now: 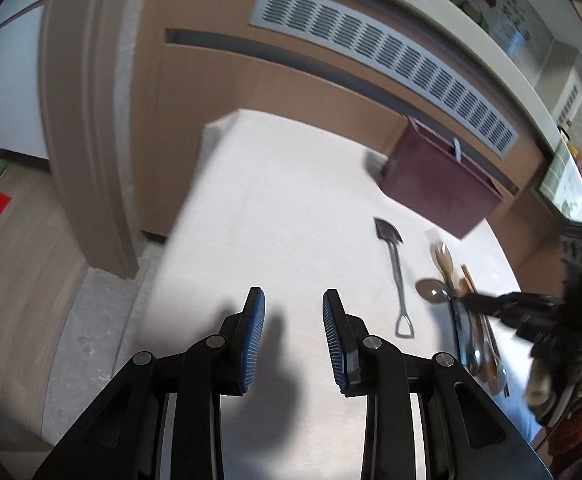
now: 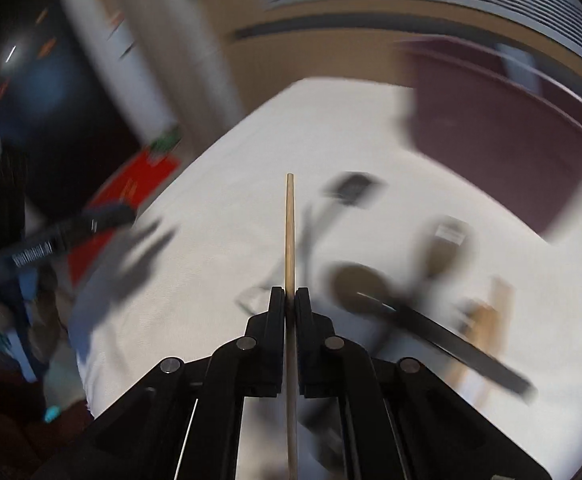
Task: Organize utensils
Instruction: 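Grasp a wooden chopstick with the right tool, then grasp the black spatula with the left tool while the right holds the chopstick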
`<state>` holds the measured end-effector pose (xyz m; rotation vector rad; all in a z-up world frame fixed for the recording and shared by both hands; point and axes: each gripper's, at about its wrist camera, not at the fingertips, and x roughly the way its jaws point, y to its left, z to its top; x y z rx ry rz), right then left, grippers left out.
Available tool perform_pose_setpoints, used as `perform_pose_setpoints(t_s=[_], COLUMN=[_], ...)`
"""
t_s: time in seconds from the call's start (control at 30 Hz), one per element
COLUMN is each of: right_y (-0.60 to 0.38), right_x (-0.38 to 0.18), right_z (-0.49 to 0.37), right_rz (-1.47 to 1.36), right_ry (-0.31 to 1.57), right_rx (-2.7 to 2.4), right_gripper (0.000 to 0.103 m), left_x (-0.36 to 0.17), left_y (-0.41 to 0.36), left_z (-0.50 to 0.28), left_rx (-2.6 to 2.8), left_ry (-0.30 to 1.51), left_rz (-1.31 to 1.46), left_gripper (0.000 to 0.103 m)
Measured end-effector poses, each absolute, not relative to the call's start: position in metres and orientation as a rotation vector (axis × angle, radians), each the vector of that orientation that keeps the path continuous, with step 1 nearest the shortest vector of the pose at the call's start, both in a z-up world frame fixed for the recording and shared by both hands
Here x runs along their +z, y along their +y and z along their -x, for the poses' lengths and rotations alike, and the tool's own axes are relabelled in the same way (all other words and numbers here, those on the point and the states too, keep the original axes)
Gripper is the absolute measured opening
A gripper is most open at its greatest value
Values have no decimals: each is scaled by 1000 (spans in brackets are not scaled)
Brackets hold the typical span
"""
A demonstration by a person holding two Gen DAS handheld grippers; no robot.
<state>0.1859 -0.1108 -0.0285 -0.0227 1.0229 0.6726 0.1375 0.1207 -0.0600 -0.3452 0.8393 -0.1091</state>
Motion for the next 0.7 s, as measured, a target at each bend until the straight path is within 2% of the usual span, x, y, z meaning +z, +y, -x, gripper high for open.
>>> perform_pose_setpoints(t_s=[0.13,0.27,0.7], right_y=[-187,-221,-252], right_x=[-24,-26,-44], right_z=[-174,-165,-141], right_rz=[-107,-153,-254], right_ry=[991,946,902], right_rx=[475,347,285], right_gripper=[4,4,4], left_x=[-66,-67,-68], left_y=[89,54,-63], left_z=[-148,-155,-211], left_rx=[-174,-246,-384], left_ry=[876,899,938], left_rz=[314,255,97], left_gripper=[31,31,31])
